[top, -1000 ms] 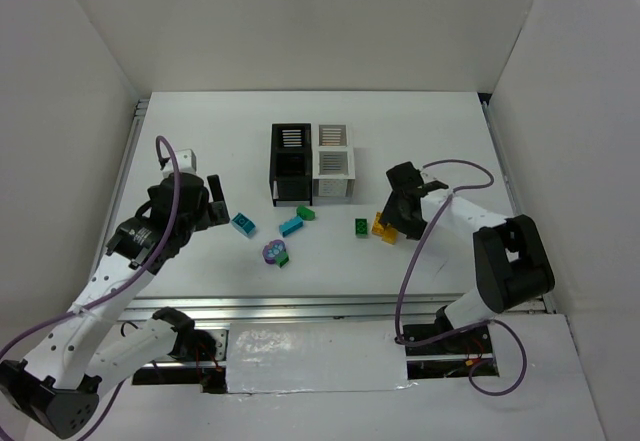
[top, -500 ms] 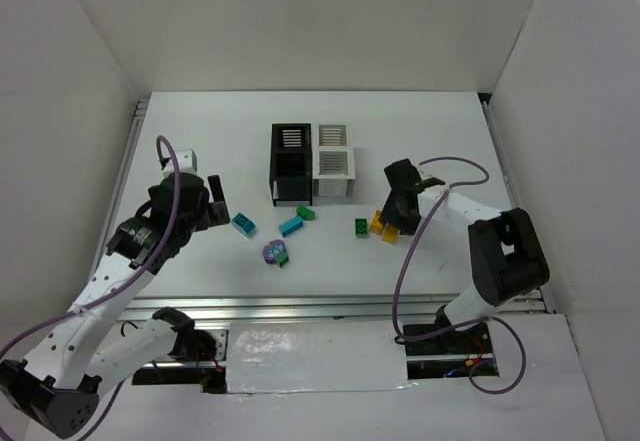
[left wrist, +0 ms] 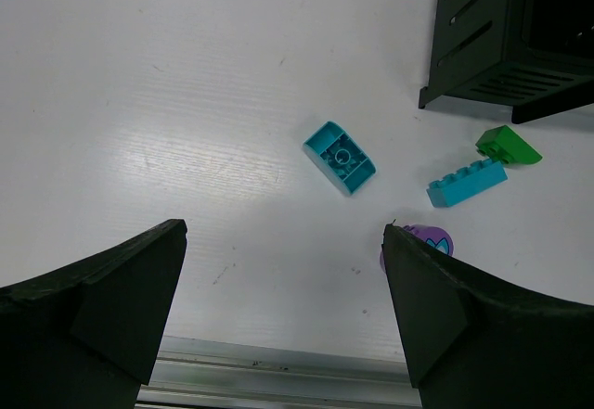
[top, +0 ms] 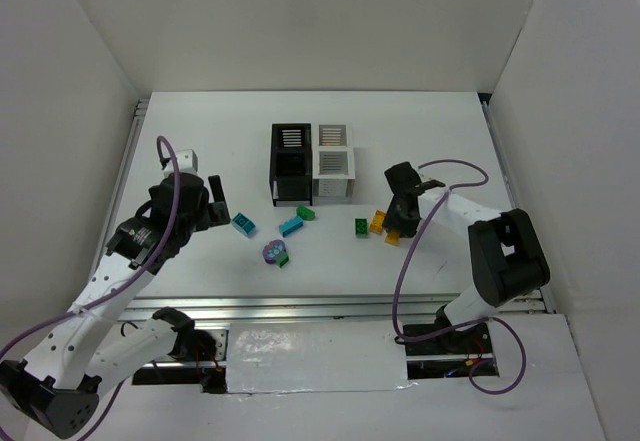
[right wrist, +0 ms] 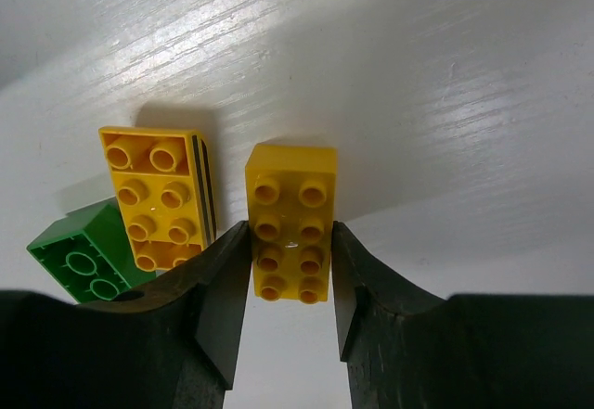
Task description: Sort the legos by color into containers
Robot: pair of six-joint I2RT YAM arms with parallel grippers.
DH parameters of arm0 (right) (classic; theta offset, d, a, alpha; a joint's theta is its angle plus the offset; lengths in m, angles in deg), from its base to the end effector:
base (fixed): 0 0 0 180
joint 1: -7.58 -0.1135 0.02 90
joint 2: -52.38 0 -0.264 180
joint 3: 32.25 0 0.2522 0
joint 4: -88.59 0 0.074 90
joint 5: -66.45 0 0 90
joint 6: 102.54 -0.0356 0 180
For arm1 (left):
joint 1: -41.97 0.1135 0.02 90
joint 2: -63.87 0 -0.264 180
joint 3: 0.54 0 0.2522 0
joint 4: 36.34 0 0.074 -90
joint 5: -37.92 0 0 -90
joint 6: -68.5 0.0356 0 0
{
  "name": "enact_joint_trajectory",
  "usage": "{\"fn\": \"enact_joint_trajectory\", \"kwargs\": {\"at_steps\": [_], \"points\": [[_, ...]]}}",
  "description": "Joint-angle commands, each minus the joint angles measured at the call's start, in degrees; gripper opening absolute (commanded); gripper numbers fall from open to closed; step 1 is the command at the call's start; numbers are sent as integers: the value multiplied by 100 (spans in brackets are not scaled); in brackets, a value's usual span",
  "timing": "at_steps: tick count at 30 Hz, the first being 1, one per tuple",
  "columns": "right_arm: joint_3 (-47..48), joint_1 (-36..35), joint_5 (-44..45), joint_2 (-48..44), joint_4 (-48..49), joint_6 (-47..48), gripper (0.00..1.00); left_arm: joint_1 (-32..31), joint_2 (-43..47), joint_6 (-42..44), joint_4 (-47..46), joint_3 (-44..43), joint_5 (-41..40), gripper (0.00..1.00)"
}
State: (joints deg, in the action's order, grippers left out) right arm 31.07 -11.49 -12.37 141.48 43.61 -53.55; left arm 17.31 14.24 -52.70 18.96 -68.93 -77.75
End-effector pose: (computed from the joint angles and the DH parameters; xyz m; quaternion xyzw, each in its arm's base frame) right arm 0.2658 0.0846 0.1649 0.2027 0.9602 0.0001 0.1921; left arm 0.1637 -0.0582 0.3326 -0.1494 0.8637 -0.0301 0.4804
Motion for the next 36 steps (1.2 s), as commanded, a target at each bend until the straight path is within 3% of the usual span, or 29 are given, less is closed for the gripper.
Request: {"fn": "enact_joint_trajectory", "kwargs": {"at_steps": [1,5,10,14,27,32,36], "points": [[124,35,-1,107,-121,120,43,-12,102,158,-155,-127,9,99],[212,52,-177,213,-235,243,38,-12,128,158,-164,-135,-8,99],[98,35,-230,82,-244,252,20,-12,111,158,-146,-135,-17,100],[-86,35,-169,-261,-270,182,0,-12,93,167,-164,-144,1,99],[-87,-53,-256,-1376,-253,199,0,-12,85,149,-146,-162,-17,99],[701,-369,-599,-1817,291,497,0,-12,181,114,-181,-162,-70,100],[1511,-413,-713,-1346,1256,831,0,-12,287,149,-269,-100,71,100]]}}
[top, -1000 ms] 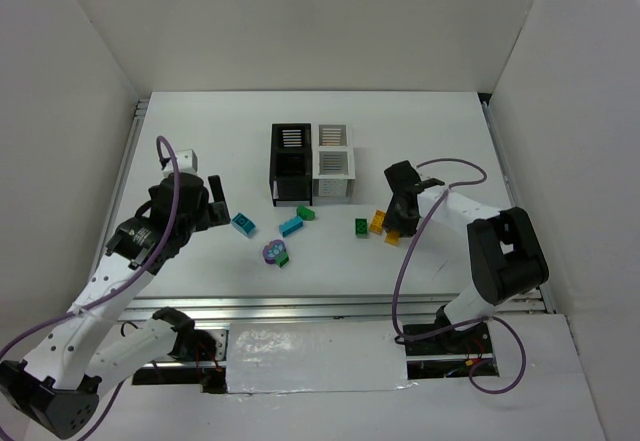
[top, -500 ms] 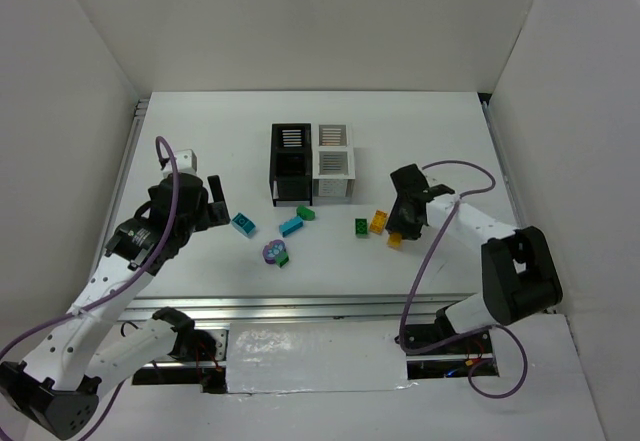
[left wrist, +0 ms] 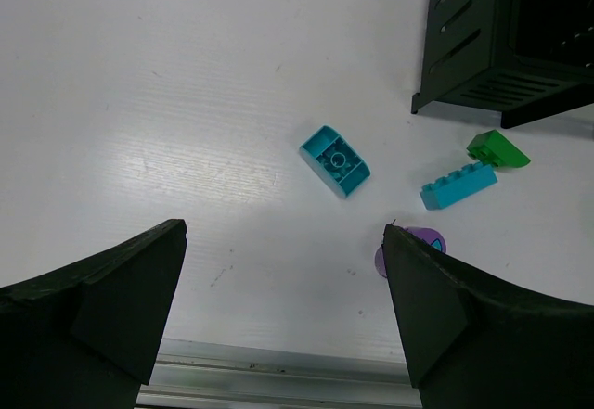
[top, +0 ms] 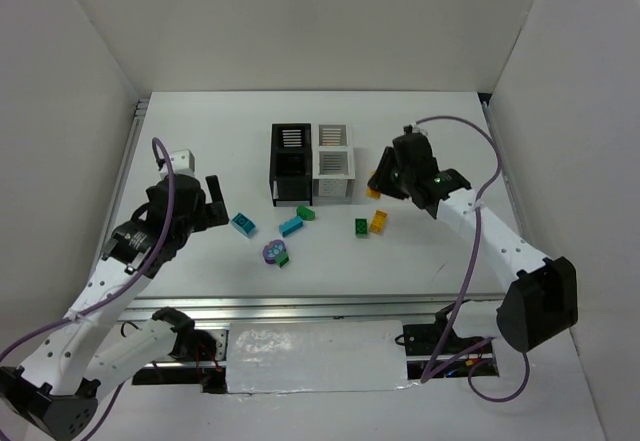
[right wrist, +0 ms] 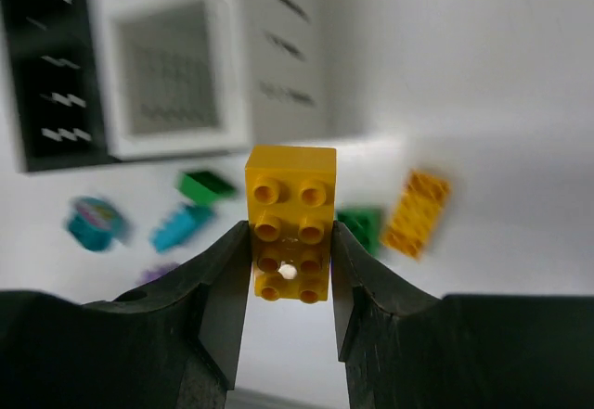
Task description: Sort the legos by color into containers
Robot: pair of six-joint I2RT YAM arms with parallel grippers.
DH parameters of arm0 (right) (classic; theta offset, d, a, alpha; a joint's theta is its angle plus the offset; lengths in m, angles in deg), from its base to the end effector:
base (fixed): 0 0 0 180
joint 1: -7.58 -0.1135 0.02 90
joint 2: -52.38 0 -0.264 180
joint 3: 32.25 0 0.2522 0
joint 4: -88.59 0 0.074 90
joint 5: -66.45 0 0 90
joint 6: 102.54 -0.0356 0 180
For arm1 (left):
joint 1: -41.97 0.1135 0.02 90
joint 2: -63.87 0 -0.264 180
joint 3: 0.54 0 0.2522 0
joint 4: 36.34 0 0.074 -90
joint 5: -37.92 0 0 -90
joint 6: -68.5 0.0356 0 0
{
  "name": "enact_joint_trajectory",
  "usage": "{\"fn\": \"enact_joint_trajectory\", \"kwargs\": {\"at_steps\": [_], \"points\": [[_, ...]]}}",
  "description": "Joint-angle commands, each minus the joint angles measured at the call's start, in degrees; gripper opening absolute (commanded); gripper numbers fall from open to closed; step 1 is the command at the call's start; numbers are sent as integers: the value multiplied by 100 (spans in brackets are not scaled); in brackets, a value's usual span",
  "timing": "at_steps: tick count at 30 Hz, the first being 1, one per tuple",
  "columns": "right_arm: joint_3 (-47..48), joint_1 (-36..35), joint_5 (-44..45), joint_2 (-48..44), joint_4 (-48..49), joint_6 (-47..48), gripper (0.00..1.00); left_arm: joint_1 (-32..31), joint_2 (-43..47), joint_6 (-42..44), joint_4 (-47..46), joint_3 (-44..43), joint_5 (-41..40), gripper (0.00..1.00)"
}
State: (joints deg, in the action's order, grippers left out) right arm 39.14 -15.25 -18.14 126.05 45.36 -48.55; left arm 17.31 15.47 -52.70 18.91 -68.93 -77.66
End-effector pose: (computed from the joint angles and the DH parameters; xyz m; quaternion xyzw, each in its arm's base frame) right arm 0.2543 0.1034 0.2787 0.1239 0.9164 0.1477 0.3508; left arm 0.1594 -0.0563 0.3359 -0.1510 0.8588 -0.0363 0.4882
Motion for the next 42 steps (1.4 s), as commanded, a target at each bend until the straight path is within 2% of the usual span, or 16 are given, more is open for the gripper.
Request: {"fn": "enact_joint_trajectory", "kwargs": {"at_steps": [1,6,9,15,18,23,28,30,41,42], "points": [[1141,-29,-137,392,1215,505,0,-3,182,167,-291,-92,80,99],[2969,-37,-49,1921,1619,875,0,14,244,193,-318,-83,80,100],[3656,-90,12,2729,1988,1051,0,23,383,246,-414,-39,237,100],[4450,-108,-22,3592,2191,1482,0,32,700,404,-678,102,651,99],[4398,-169,-102,3865,2349,1623,0,32,771,430,-739,119,730,100],[4011,-362,276,3883,2753,1746,0,49,736,474,-792,119,853,100],[3985,-433,426,4050,2718,1746,0,49,692,492,-792,111,880,100],[3897,-450,513,4059,2745,1694,4,41,701,501,-810,119,897,99],[3475,-459,725,4024,2868,1615,8,41,736,519,-818,119,924,99],[3379,-468,733,4006,2894,1623,12,41,736,519,-818,119,932,100]]}}
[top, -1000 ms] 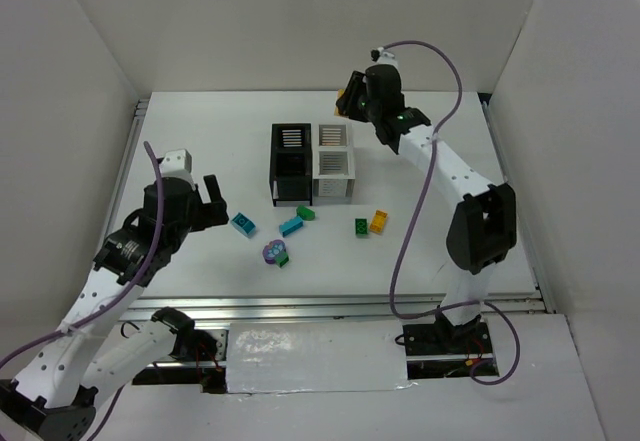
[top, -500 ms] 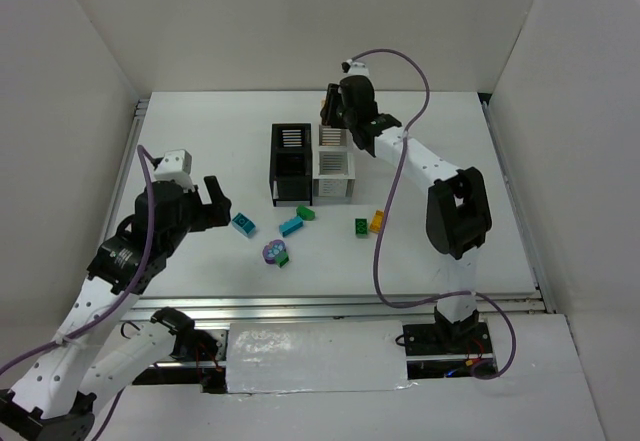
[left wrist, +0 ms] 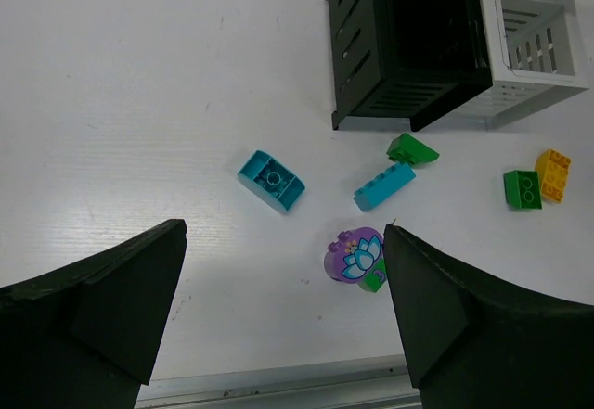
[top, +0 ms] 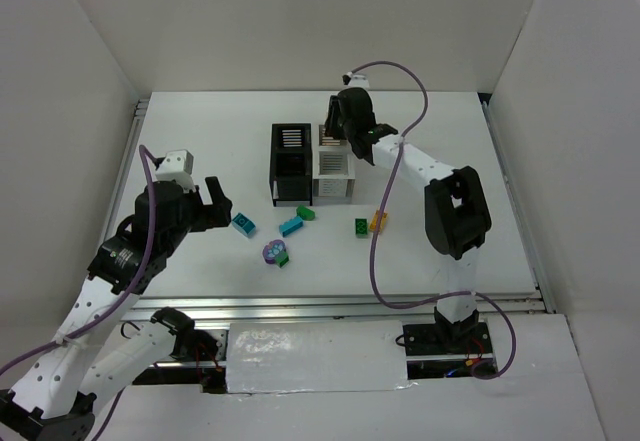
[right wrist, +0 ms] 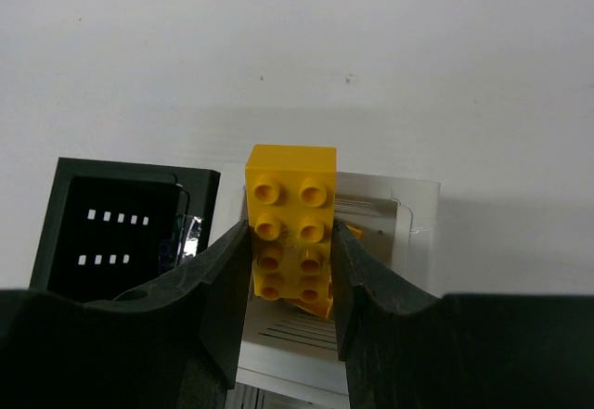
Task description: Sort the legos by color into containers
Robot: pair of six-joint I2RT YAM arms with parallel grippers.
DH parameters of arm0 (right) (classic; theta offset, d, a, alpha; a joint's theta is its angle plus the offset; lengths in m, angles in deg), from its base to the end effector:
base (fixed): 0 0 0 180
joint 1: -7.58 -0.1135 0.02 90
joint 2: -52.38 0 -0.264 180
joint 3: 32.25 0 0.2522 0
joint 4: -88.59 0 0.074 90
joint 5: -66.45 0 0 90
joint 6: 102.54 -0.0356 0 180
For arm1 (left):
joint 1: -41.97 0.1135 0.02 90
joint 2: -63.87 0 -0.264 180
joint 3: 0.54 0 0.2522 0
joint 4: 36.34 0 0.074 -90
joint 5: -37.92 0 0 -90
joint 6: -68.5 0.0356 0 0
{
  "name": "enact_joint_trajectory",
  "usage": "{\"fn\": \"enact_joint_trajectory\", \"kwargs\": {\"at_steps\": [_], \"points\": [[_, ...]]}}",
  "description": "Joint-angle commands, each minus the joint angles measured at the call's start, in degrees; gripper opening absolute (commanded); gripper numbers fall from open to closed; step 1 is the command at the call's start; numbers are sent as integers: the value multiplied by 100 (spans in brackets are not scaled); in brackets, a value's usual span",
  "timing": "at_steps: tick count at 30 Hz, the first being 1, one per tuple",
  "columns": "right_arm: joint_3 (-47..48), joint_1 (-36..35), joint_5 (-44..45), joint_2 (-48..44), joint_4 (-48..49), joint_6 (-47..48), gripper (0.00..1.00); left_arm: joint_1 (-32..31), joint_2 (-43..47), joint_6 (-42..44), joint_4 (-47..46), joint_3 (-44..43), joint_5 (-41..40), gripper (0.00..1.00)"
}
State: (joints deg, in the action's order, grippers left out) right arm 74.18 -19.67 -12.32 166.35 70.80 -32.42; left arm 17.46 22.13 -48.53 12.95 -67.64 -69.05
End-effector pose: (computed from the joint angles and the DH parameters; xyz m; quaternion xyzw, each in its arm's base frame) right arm 0.4261 0.2117 0.2750 -0.0018 0.8425 0.1370 0.5210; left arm 0.1405 -0.0526 0.3534 -0.0987 0.8272 -0.1230 0.5393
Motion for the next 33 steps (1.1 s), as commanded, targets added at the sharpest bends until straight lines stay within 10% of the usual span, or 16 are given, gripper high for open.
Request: {"fn": "enact_joint_trajectory", "kwargs": {"at_steps": [1,20,30,33], "points": [[-152,-27,143,-33,377,2,15,25,69,110,-230,-10,71,99],[-468,-106,257,-217,386,37,63,34,95,127,-222,-1,106,100],[-908,-123,380,-1368,404,-305,64,34,95,119,-204,-9,89,100],[-698,-114,1099,-1667,-1110,-936,67,34,25,5,-73,-18,-173,99]]}}
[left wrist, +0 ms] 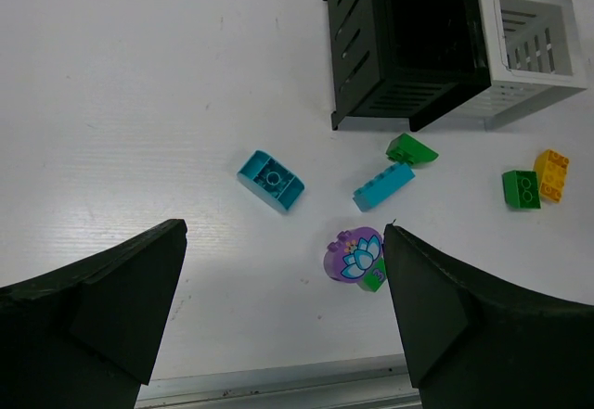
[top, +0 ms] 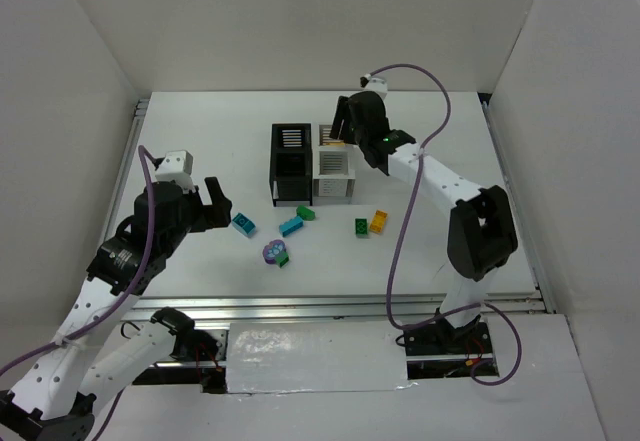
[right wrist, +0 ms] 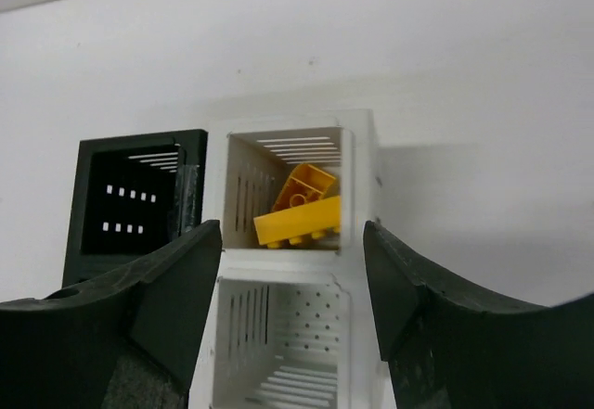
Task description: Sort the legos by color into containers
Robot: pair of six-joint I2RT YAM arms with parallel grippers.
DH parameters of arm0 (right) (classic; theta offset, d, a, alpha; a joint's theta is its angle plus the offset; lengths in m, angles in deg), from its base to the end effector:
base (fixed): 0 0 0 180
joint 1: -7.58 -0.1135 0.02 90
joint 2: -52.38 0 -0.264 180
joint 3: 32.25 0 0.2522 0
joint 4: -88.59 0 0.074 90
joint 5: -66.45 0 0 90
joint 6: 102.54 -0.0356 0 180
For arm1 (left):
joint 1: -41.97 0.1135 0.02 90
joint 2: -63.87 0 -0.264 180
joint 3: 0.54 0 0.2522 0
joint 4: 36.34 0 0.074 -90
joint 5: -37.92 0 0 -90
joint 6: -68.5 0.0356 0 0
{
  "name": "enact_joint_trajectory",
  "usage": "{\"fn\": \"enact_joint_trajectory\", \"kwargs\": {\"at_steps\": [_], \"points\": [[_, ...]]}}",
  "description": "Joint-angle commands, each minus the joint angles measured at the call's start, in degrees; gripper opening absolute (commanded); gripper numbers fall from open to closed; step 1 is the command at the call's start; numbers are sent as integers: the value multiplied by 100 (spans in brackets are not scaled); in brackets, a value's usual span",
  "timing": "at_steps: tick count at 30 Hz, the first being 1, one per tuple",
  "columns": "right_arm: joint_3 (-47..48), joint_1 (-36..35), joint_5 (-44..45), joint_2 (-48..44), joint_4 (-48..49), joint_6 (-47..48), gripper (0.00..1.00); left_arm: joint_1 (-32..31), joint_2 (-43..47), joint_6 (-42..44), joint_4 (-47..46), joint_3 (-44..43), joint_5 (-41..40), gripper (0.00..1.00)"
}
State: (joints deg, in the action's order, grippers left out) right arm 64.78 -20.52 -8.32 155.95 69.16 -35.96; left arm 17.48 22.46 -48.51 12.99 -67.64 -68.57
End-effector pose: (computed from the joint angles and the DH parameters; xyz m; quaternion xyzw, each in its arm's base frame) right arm 0.3836 0.1942 0.2940 0.0359 0.8426 0.1272 0.5221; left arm 0.1392 -0.0523 0.3541 -0.0967 0.8264 -0.1272 0.5400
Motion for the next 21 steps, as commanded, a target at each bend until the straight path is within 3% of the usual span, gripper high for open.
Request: {"fn": "enact_joint_trajectory", "kwargs": {"at_steps": [1,3,6,10,21], "points": [[252,-20,1084,-671,-1319,-741,70,32,-42,-24,-33,-62,-301,100],[95,6,1377,-812,-2134,-1224,76,32,-174,-129,89,-97,-538,100],[-597,41,1571,-1170,-2587,-1681,79,41,-262,-243,222,-168,-811,100],[-1758,59,1143,-1699,-2483,-1929,79,50,-192,-288,222,-159,-900,100],[-2517,182,439,-1727,-2201,-1938,73,67,-236,-261,196,-150,-759,100]]}}
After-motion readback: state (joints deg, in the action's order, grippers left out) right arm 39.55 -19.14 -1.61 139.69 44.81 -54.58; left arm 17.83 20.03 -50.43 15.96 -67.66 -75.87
